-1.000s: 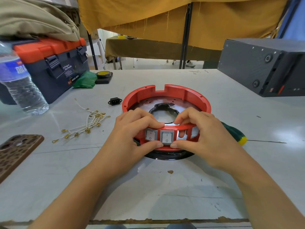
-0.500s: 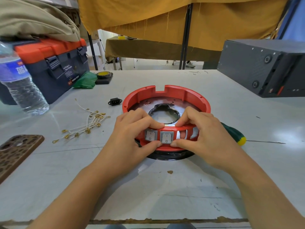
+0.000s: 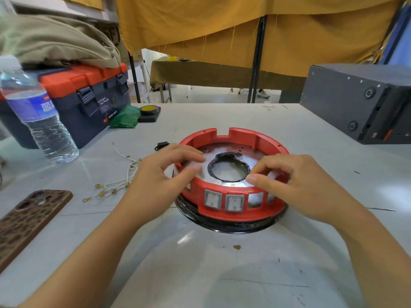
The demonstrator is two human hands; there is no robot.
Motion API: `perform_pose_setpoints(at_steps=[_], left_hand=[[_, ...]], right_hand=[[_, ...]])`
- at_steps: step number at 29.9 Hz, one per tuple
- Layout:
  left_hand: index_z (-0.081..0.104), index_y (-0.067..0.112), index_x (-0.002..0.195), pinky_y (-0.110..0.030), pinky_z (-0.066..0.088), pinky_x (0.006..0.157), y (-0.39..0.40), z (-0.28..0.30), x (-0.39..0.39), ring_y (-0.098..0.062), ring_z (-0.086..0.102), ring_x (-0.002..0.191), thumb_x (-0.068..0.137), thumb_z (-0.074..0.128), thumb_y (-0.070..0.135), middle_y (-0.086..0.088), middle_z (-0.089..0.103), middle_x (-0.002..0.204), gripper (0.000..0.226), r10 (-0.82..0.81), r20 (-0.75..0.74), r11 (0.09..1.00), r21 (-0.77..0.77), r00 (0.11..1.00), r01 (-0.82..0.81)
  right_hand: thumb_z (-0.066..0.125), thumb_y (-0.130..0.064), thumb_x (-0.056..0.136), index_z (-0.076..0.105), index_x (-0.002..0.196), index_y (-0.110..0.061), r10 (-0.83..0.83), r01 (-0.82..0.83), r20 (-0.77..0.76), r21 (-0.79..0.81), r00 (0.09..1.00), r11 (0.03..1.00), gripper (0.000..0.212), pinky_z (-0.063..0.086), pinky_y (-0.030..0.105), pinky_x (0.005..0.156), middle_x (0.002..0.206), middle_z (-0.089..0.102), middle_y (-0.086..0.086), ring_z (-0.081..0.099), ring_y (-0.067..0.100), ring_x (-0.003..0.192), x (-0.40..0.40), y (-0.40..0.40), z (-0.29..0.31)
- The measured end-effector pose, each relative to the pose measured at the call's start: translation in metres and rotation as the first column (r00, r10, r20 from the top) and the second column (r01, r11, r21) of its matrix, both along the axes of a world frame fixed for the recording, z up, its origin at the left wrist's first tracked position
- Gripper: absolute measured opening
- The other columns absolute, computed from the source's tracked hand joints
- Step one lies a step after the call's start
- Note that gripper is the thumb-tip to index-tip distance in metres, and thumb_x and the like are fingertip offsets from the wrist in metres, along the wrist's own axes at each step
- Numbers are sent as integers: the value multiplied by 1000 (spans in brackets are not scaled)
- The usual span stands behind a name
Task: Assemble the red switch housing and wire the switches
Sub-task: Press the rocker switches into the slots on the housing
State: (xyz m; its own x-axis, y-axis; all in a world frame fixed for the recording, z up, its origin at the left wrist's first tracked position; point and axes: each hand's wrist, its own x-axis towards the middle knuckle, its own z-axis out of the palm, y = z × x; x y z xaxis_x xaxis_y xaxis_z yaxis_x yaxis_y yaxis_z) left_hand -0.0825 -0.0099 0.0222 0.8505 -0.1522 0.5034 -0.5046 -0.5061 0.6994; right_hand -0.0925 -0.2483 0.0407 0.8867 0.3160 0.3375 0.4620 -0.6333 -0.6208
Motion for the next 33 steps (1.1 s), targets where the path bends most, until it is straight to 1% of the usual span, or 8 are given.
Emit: perform_pose_setpoints(at_steps=[2,5,8,11,15,22,26,33], left_hand=[[71,24,93,-16,46,91,11,2,13,-1,61,99,86,62,11,11,68,102,17,59,-28,996,-60,998,-61],[68,26,92,-19,48,85,25,0,37,-3,63,95,88,60,9,7,69,102,20,177,-103,980,-74,979,-185],[66,24,100,-31,50,92,32,-8,63,-11,63,98,90,58,7,1,69,104,21,232,-219,968,-45,948,-247],[65,22,108,-38,48,97,33,-13,85,-15,62,102,90,60,9,-2,68,109,23,245,-269,967,8,931,-253],[63,21,118,-26,44,94,29,-19,109,-11,58,104,91,60,10,-3,65,118,30,241,-232,968,124,942,-217],[54,21,132,-28,30,109,15,-28,125,-17,40,134,93,53,11,-1,49,142,41,116,-199,935,353,973,-39],[55,21,132,-21,31,103,8,-33,124,-19,45,128,95,49,14,-3,52,137,38,28,-110,899,438,994,23],[64,14,113,-20,31,83,9,-40,126,-17,47,98,90,57,20,-4,46,109,25,167,-95,924,363,981,-122]], right_hand=[[51,-60,76,68,78,-33,-98,105,69,-110,993,988,32,37,12,73,92,62,-25,52,0,91,15,-6,2],[63,-35,86,68,100,-29,-249,269,126,-186,960,945,16,29,18,90,125,54,-9,40,16,118,44,-17,3],[66,-19,85,64,115,-27,-314,302,-28,-208,949,930,31,29,28,98,145,41,0,39,20,126,65,-24,1],[57,0,84,64,116,-25,-330,317,-125,-115,936,942,41,36,22,83,137,51,-1,48,14,110,75,-28,-6],[47,7,83,67,110,-28,-378,375,-143,-48,915,926,49,39,13,61,128,58,0,53,14,94,78,-38,-11],[49,7,82,66,107,-30,-381,371,-150,-92,912,924,48,42,30,81,130,57,1,52,20,109,76,-48,-7],[50,7,82,66,104,-32,-370,358,-155,-100,916,928,47,45,31,83,128,58,1,54,20,107,74,-52,-6],[52,4,83,63,98,-36,-372,359,-130,-114,919,926,44,38,27,79,129,58,0,52,18,107,74,-52,-8]])
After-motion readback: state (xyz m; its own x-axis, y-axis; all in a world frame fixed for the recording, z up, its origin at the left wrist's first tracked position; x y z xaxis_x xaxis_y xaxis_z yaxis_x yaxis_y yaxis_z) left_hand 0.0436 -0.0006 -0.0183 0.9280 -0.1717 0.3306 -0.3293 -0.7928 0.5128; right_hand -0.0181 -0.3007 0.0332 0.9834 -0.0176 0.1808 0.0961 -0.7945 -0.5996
